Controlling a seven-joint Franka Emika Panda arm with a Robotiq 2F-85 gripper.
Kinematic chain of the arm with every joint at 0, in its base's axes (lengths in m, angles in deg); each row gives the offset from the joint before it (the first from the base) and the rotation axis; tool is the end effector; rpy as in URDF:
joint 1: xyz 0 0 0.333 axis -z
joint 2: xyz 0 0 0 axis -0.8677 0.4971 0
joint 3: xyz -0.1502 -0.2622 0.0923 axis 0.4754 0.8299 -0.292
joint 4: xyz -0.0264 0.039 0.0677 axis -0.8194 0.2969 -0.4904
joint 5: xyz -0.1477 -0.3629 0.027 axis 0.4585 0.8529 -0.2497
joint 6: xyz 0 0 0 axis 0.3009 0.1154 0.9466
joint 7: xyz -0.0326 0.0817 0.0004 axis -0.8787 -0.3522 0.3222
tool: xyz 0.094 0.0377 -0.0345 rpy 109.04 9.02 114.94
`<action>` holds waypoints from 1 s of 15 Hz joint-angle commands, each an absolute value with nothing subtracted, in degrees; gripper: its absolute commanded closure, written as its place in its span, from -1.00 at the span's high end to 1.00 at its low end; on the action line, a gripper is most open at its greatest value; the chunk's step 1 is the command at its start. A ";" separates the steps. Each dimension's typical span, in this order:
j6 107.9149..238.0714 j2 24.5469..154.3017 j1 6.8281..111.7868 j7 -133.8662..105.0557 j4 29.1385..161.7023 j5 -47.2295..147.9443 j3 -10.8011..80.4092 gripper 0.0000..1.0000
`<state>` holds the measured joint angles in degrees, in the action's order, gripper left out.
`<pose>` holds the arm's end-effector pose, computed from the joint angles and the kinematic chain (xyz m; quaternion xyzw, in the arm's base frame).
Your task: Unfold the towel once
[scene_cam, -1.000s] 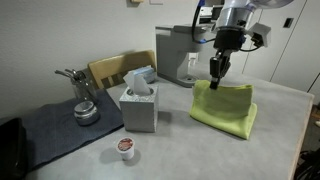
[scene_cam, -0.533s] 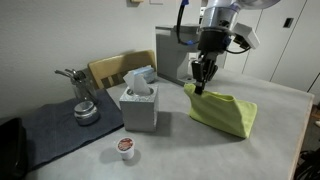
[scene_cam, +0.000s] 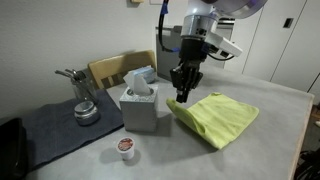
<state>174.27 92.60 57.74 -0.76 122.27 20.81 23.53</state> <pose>0.5723 0.1026 0.2588 -0.9838 0.0116 0.0287 0.1766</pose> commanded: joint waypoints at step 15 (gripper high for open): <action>165.17 88.56 58.61 -1.20 124.53 45.07 29.13 1.00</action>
